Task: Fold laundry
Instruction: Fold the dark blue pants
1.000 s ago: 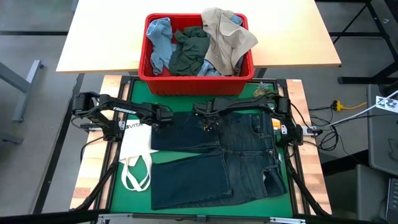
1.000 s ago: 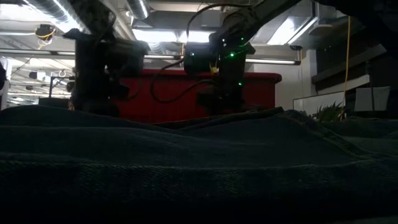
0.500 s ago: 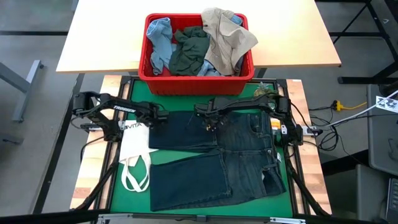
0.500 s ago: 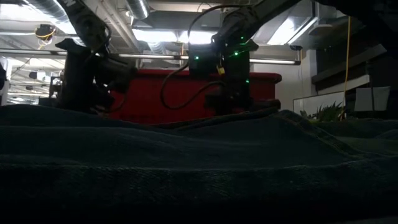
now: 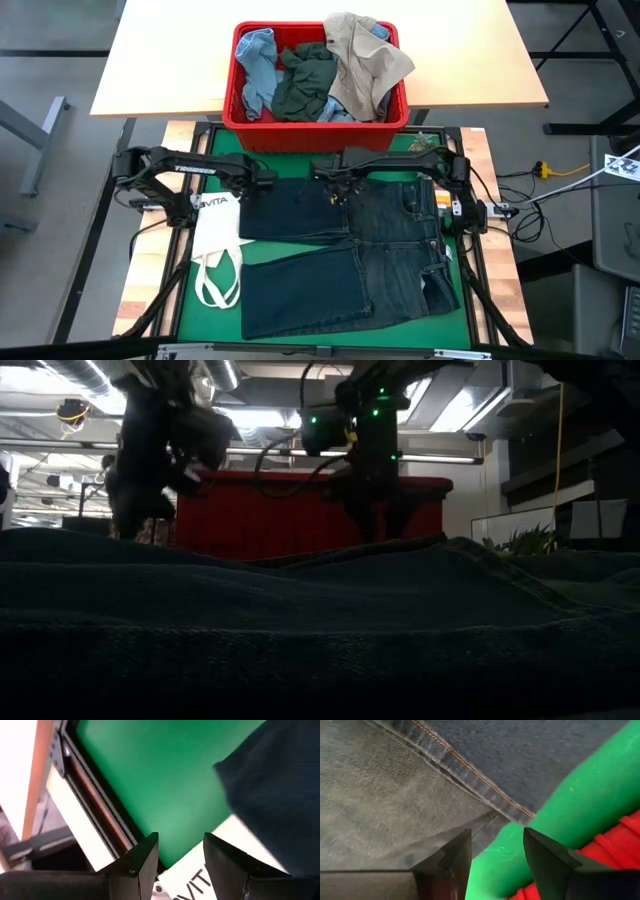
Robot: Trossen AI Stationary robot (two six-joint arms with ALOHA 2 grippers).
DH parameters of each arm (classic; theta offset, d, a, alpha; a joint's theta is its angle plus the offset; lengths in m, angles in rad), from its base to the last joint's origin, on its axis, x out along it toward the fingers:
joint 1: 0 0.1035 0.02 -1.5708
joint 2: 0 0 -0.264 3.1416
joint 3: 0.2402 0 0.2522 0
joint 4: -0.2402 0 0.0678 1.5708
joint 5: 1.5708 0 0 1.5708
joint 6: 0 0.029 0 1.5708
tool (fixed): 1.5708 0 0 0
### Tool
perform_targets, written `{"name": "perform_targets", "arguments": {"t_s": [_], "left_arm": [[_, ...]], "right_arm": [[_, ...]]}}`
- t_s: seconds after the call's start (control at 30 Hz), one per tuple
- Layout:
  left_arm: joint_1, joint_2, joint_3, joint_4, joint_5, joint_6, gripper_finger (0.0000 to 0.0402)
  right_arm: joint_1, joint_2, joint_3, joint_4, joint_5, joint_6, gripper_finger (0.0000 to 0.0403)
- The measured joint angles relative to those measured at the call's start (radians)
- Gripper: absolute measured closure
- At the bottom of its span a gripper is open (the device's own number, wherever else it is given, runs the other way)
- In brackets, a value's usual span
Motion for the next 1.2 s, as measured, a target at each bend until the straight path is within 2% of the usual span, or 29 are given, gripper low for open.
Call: {"name": "perform_targets", "arguments": {"t_s": [0.27, 0.5, 0.63, 0.87, 1.07, 1.2], "left_arm": [[-0.076, -0.174, 0.045, -0.001, 0.154, 0.046, 0.0250], [-0.155, -0.295, 0.044, 0.001, 0.307, -0.103, 0.0250], [-0.201, -0.299, 0.044, 0.002, 0.336, -0.177, 0.0250], [-0.244, -0.284, 0.042, 0.017, 0.292, -0.185, 0.0250], [-0.233, -0.255, 0.029, 0.027, 0.288, -0.188, 0.0250], [-0.203, -0.214, -0.020, 0.030, 0.342, -0.232, 0.0250]], "right_arm": [[0.000, -0.123, -0.004, -0.088, -0.059, 0.062, 0.0226], [0.000, -0.289, -0.078, -0.088, -0.066, 0.128, 0.0226], [0.000, -0.385, -0.160, -0.079, -0.059, 0.185, 0.0226], [0.001, -0.538, -0.352, -0.043, -0.057, 0.264, 0.0226], [0.001, -0.637, -0.472, -0.017, -0.057, 0.280, 0.0226], [0.001, -0.672, -0.498, -0.001, -0.044, 0.281, 0.0226]]}}
